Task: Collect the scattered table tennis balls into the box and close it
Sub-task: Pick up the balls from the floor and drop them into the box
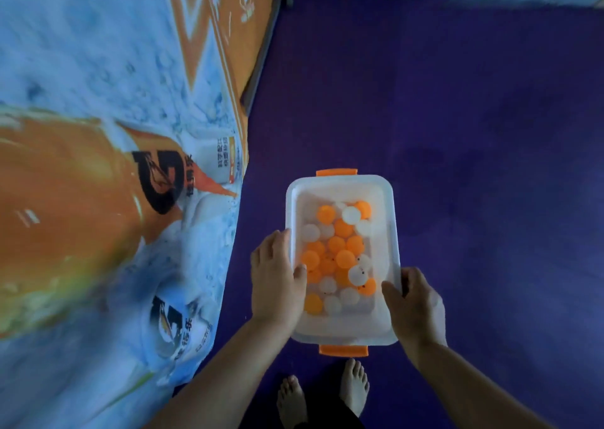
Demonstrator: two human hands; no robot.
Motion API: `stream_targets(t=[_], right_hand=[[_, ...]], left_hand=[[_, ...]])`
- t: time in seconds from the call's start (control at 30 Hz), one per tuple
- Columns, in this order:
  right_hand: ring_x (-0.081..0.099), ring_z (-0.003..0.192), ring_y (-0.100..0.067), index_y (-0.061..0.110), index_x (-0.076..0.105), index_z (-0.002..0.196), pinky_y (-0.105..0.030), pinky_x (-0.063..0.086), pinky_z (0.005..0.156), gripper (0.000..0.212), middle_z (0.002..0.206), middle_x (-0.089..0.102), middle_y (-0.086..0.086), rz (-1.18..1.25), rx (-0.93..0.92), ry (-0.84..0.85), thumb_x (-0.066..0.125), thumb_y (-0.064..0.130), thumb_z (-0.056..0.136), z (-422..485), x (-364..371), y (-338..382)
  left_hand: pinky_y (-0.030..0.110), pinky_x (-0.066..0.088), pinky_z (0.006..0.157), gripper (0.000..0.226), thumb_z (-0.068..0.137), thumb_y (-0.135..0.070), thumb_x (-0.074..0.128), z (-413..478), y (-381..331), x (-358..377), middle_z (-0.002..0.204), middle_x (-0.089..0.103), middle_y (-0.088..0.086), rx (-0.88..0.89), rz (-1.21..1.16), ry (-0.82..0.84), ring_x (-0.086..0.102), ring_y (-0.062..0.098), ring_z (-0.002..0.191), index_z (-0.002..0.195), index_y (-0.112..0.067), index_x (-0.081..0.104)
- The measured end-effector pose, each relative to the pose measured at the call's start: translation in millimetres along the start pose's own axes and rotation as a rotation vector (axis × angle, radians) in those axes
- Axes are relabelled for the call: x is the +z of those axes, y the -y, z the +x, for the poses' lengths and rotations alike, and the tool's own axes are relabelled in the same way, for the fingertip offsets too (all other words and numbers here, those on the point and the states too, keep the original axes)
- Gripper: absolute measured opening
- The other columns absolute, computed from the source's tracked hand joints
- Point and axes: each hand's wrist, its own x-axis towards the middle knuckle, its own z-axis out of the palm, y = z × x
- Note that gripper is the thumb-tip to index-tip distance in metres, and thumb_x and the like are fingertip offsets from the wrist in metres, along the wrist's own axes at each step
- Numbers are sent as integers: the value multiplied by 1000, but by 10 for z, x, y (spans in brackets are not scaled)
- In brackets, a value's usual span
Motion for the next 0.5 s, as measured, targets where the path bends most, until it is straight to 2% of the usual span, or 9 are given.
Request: stream_targets(t=[0.07,0.2,0.3,0.4,0.5], right_hand=[[55,65,-11,20,53,84,-26,43,52,7,74,60,6,-5,-16,-24,59,22,87,-249,-300,154],[53,63,-13,15,54,84,-27,42,53,8,73,59,4,18,-29,-85,61,20,85,-771,-848,369],[54,64,-14,15,53,82,-32,46,56,10,73,58,3,68,-3,-125,60,21,84,-1107,-1206,426],[58,70,-19,13,54,84,-39,52,62,10,76,61,0,97,26,-161,60,22,85,-1376,-1546,351],[57,66,-15,16,53,82,-34,49,57,9,75,61,3,132,54,-208,59,21,85,-1615,-1918,193]], left_hand=[[22,33,95,62,84,-14,62,-103,-274,-341,140,41,3,-61,-32,50,34,20,128,140,-17,35],[38,42,101,69,84,-21,62,-324,-707,-892,141,43,6,-65,-21,145,41,24,128,144,-17,29],[35,51,82,69,84,-24,62,-544,-1088,-1153,133,51,5,-54,-41,227,56,24,111,144,-17,27],[23,43,62,60,83,-23,63,-799,-1462,-1256,119,59,3,-2,-25,265,59,17,93,137,-15,35],[21,41,53,40,83,-20,62,-1046,-1784,-1237,102,64,-1,61,-13,325,57,12,77,120,-16,48]])
